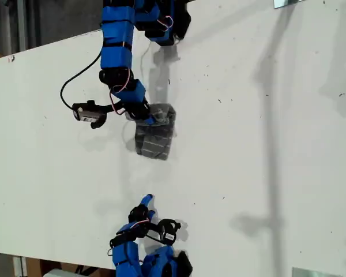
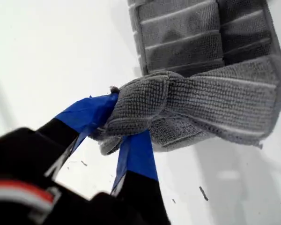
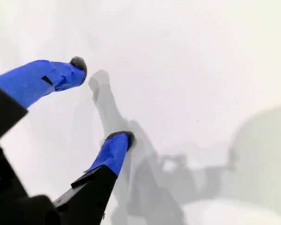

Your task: Grasp corners of a square towel and fold twice.

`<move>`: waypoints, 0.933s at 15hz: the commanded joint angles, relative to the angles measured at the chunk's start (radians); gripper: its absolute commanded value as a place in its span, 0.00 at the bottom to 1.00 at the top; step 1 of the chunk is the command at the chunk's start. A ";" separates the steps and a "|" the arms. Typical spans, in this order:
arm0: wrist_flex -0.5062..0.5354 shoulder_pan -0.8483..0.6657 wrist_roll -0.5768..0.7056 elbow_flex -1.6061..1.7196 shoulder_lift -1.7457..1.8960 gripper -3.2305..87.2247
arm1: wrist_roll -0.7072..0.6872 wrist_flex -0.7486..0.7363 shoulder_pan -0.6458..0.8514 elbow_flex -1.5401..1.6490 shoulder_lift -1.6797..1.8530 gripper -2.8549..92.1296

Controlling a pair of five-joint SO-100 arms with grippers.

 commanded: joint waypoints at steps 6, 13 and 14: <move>-0.014 0.003 -0.006 -0.005 0.032 0.34 | -0.123 -0.107 0.015 -0.465 -0.485 0.03; -0.014 0.003 -0.006 -0.002 0.034 0.34 | -0.127 -0.176 0.041 -0.480 -0.525 0.24; -0.014 0.003 -0.006 -0.002 0.035 0.34 | -0.127 -0.170 0.046 -0.480 -0.511 0.28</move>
